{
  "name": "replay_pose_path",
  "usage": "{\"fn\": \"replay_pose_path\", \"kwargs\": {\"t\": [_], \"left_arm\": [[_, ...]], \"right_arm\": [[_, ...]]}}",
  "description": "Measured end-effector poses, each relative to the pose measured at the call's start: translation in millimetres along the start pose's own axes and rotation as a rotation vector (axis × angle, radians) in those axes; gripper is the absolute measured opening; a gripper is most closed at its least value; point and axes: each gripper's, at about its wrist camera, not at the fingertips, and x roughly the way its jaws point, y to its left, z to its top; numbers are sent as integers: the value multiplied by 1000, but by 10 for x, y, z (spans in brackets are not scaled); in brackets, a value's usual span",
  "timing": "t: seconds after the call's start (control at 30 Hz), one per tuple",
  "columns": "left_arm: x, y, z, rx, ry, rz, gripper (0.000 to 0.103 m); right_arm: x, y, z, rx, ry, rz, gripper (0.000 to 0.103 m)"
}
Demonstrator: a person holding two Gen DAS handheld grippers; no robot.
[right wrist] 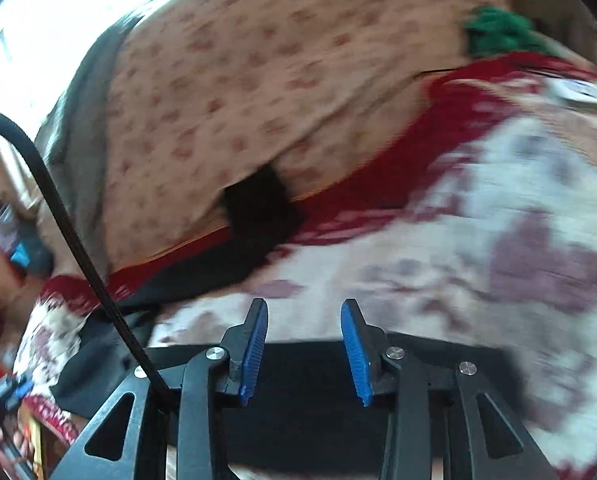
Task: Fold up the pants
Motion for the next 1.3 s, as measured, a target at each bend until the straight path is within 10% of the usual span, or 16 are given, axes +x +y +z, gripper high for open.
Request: {"fn": "replay_pose_path", "kwargs": {"t": [0.17,0.7,1.03,1.3], "left_arm": [[497,-391,120,-1,98,-60,38],[1892,-1063,439,-70,290,-86,38],[2290,-1090,565,-164,279,-25,38],[2121,-1028,606,-228,215,-100,50]], "right_arm": [[621,591,176,-132,42,43,43],[2379,1284,791,-405,174,-212,45],[2543,880,1089,-298,134,-138,11],[2186,436,1262,-192,93,-39,6]]}}
